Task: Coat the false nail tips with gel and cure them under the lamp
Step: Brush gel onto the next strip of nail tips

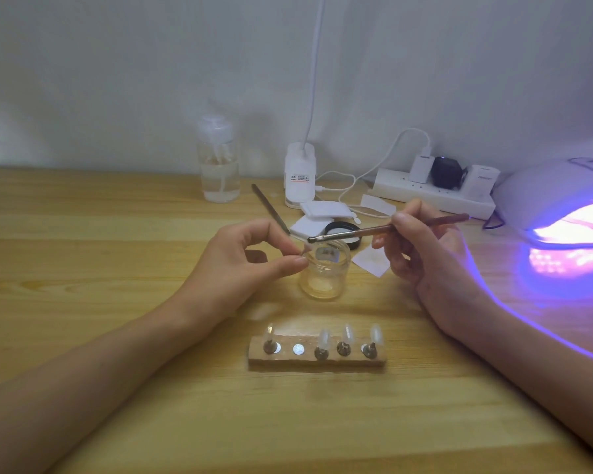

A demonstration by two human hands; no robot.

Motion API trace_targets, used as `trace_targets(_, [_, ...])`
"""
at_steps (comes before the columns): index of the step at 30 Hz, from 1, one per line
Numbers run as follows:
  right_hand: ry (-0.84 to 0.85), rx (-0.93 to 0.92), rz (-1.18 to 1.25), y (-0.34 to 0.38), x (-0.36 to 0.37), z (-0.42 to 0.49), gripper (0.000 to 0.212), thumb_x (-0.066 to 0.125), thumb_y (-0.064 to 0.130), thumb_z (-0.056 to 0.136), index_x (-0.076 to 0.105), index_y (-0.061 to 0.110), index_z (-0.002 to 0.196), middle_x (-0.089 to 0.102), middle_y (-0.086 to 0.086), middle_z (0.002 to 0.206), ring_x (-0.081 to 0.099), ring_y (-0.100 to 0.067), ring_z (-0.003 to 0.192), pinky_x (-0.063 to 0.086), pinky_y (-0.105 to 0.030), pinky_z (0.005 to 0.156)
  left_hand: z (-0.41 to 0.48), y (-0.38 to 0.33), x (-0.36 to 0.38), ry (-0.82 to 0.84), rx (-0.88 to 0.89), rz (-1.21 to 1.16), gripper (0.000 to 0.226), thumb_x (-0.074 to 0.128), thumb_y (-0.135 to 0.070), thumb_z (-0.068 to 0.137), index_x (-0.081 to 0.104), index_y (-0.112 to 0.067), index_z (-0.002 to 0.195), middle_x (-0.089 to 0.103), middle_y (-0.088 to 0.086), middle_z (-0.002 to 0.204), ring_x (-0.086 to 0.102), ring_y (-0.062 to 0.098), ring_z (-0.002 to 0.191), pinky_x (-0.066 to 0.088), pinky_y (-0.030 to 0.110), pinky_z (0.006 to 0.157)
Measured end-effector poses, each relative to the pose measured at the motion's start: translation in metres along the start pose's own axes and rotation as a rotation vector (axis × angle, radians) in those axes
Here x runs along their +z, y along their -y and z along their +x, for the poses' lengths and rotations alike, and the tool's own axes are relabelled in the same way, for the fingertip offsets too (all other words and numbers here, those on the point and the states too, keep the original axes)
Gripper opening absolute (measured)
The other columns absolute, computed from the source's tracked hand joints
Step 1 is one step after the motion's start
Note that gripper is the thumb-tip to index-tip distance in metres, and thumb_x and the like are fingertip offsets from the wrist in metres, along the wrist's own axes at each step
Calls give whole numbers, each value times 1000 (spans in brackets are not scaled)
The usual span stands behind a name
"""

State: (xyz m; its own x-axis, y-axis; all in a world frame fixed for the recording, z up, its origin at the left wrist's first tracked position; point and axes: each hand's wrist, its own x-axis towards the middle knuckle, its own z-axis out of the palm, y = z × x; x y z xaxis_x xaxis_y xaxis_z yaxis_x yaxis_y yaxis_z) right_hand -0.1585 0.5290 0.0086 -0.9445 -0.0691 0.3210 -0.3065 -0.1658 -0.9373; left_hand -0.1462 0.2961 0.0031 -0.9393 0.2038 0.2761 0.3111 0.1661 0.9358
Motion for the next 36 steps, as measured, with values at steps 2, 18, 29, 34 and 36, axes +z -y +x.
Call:
trace_targets(2, [-9,15,-26,0,1,0,22,56,21,93,47,19,73,65,-4,68,40,-9,50,26,-16,42,0,0,0,1,1,-6,17,80,-36,67,67,-25,70,73,-10,87,42,14,54,36,12,47])
trace_targets(18, [2,0,-25,0,1,0,21,58,25,89,50,21,70,66,-5,69,40,-9,49,27,-16,42,1,1,0,-7,6,21,21,79,-36,66,67,-21,73,74,-7,89,43,14,54,36,14,47])
trace_targets(29, [-39,28,-44,-1,0,1,22,59,26,87,48,22,68,64,-4,65,37,-8,47,26,-16,41,1,2,-1,0,53,17,17,79,-28,73,65,-18,74,72,-11,85,36,14,51,33,14,45])
trace_targets(34, [-3,-15,-3,0,-1,0,22,57,25,90,49,23,69,65,-4,68,39,-9,49,24,-19,44,2,5,-2,7,68,29,17,80,-21,79,65,-17,75,68,-8,80,32,11,49,31,13,46])
trace_targets(36, [3,-4,-36,1,0,-1,21,58,24,89,47,19,72,65,-5,67,38,-10,48,26,-17,43,2,6,-3,11,75,32,16,80,-21,80,64,-18,76,69,-4,84,32,12,50,31,14,45])
